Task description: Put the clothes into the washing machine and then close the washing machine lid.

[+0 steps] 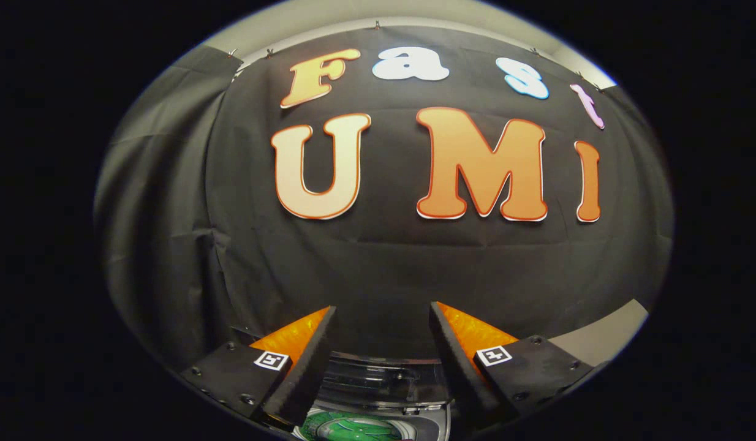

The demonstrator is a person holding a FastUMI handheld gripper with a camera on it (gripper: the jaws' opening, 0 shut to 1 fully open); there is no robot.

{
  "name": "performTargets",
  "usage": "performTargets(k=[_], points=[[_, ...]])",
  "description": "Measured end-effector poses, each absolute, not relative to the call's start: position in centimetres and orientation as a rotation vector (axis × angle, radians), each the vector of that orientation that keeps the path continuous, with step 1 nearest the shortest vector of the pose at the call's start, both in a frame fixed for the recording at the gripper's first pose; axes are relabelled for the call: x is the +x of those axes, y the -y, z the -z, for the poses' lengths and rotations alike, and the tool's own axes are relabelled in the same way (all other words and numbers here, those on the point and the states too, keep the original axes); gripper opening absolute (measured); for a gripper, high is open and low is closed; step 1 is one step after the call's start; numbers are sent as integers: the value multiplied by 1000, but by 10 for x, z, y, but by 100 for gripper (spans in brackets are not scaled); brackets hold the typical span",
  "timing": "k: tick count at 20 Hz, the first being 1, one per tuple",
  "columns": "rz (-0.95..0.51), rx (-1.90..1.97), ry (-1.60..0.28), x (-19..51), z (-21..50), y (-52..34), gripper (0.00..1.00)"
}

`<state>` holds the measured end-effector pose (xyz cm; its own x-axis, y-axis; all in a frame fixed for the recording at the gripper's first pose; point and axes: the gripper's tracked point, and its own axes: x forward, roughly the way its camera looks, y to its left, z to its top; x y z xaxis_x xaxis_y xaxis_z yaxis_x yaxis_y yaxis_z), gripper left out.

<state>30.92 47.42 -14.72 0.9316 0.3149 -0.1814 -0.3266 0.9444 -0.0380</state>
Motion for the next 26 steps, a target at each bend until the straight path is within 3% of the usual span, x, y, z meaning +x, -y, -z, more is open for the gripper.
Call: performTargets(k=[10, 14, 26], points=[[-237, -156, -350, 379, 237, -479, 97], [-266, 14, -333, 389, 250, -487, 98], [-281, -3, -312, 348, 244, -476, 97]])
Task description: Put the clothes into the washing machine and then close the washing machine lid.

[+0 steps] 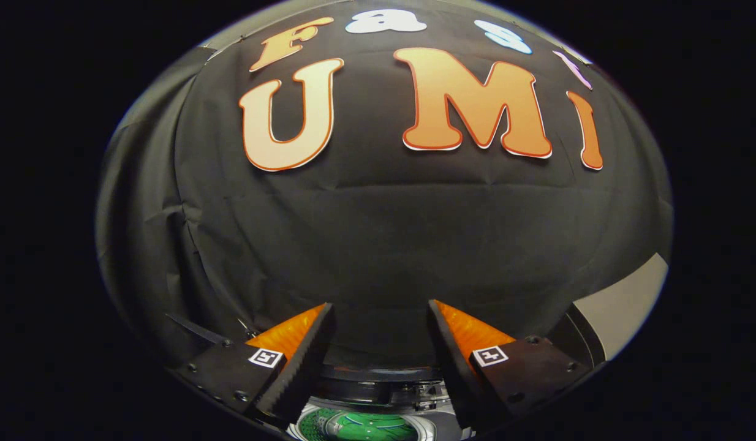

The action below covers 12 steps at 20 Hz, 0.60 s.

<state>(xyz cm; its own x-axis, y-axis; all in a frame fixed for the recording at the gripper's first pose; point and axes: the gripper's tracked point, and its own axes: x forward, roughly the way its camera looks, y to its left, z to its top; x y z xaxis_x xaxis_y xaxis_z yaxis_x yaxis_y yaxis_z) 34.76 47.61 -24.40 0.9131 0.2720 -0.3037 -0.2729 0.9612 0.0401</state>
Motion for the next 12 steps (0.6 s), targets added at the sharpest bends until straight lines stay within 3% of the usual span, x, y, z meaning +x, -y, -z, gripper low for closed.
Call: performTargets(k=[12], points=[[-294, -11, -231, 244, 262, -457, 96]])
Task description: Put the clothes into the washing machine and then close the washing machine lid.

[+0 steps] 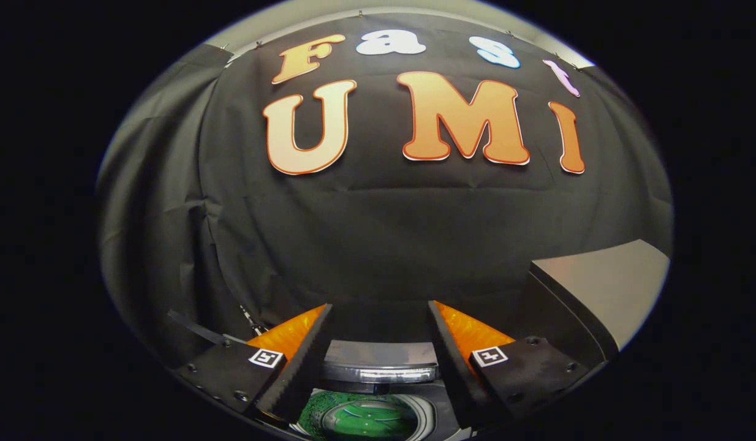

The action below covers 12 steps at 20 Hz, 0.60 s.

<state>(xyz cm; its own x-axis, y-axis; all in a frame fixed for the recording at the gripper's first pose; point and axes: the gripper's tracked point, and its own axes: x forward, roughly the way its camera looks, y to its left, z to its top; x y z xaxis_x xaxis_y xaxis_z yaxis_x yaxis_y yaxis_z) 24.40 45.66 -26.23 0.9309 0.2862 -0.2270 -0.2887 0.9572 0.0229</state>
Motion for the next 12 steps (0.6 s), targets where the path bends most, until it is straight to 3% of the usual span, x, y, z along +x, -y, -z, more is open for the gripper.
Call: performTargets(k=[7, 12], points=[[-304, -17, -190, 223, 273, -451, 96], [-293, -45, -337, 215, 334, -435, 97]])
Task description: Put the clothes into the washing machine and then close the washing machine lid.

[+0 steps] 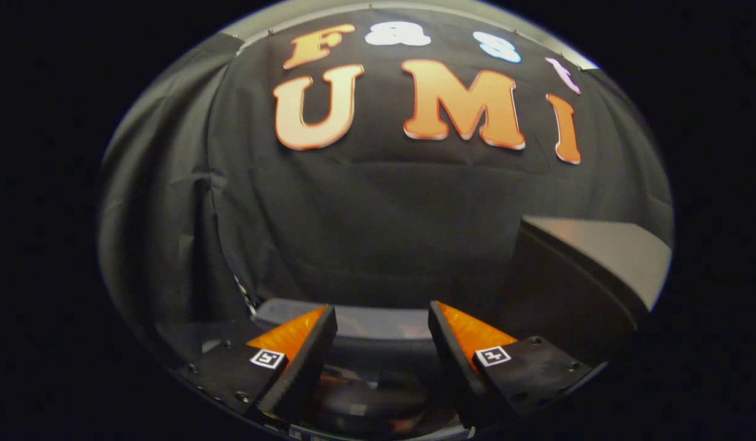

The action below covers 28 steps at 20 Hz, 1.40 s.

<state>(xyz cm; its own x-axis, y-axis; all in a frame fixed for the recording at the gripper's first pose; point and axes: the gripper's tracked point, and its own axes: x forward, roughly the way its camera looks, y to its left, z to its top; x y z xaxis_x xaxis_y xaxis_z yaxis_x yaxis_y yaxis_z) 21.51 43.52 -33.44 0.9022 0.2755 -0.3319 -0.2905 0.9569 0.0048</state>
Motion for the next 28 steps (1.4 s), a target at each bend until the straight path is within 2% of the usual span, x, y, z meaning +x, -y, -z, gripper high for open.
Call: performTargets(k=[5, 15, 20, 28], points=[[-269, -16, -394, 203, 369, -423, 97], [-300, -15, -372, 190, 336, -434, 97], [-318, 29, -248, 163, 243, -426, 97], [-328, 23, -23, 84, 86, -350, 97]])
